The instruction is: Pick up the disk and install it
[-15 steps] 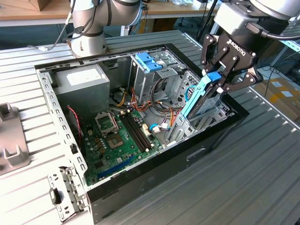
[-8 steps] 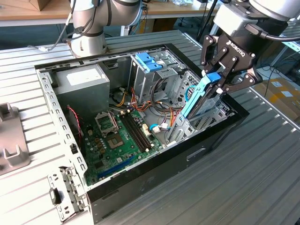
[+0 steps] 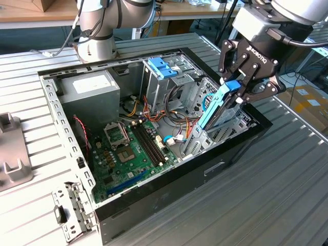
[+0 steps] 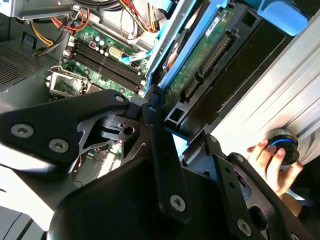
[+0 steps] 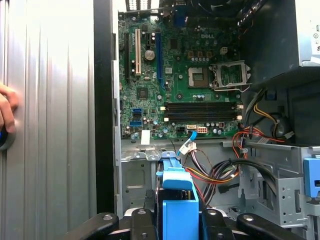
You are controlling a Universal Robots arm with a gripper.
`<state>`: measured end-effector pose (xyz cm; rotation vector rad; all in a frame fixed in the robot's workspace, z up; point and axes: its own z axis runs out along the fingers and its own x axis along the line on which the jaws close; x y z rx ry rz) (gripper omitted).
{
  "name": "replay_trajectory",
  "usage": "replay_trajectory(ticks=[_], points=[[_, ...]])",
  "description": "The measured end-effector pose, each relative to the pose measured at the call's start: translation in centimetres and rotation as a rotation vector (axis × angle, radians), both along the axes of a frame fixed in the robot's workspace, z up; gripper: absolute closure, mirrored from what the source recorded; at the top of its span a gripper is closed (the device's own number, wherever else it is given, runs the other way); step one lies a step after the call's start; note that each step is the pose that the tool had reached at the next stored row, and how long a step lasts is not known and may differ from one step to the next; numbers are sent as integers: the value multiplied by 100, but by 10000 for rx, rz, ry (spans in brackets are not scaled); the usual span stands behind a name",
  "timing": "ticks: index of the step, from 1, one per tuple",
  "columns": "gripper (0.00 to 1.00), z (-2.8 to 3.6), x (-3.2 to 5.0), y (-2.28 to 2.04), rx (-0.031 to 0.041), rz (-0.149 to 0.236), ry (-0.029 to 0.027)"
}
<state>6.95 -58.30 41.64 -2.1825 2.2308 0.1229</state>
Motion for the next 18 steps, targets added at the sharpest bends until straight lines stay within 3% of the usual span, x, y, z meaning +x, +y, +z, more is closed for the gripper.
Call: replay_trajectory(ticks=[4,5,6,18], points=[[62,-4,0,0,0,0,0],[55,-8,0,0,1,0,0],[89,-31,3,0,-1,-1,0],[89,-31,30,-2,0,-1,0]])
